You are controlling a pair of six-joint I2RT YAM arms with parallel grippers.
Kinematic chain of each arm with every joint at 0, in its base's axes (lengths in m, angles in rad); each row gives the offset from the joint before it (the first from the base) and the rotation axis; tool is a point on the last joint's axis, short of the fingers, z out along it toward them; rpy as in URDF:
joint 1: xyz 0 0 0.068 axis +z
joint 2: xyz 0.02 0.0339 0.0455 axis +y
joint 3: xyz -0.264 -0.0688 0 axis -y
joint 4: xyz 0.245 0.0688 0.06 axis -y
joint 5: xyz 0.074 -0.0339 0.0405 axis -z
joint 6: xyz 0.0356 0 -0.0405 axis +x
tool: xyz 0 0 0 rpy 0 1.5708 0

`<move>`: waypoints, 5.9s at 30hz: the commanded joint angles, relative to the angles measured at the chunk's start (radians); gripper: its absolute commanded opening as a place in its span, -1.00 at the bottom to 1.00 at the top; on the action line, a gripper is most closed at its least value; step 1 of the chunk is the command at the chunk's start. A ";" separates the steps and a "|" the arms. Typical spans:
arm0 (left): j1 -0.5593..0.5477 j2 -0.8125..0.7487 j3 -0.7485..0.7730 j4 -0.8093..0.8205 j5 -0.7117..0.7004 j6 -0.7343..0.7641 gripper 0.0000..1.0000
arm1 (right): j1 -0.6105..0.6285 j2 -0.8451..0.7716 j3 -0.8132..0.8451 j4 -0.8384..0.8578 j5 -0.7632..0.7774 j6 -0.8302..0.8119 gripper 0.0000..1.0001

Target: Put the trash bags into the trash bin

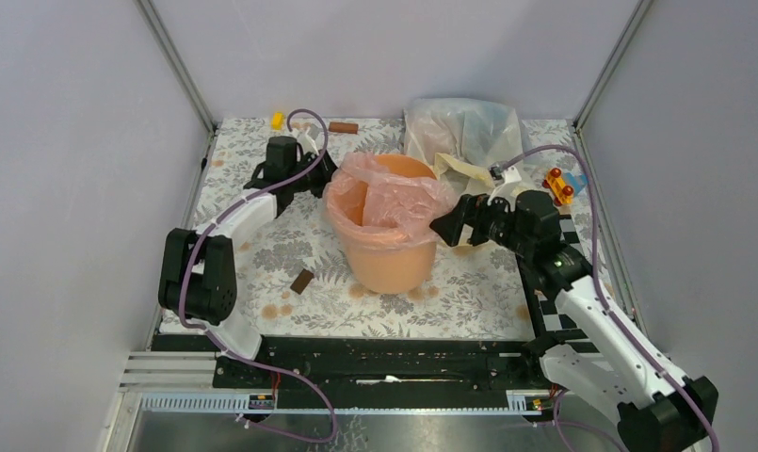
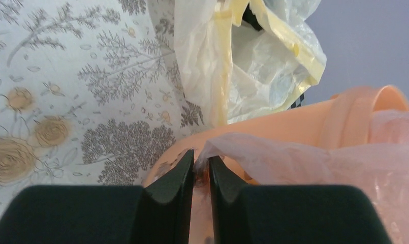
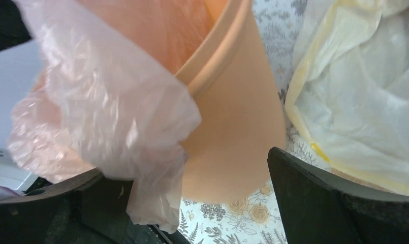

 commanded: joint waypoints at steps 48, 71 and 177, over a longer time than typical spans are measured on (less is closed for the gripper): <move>-0.042 -0.116 -0.039 -0.036 -0.032 -0.084 -0.51 | 0.099 0.447 0.830 -0.404 -0.221 -0.527 0.42; -0.058 -0.071 0.074 -0.217 -0.171 0.165 -0.47 | 0.151 0.451 0.730 -0.287 0.075 -0.358 -1.00; -0.154 -0.357 -0.410 0.142 -0.307 -0.003 -1.00 | -0.065 0.096 0.253 -0.398 0.401 0.087 0.63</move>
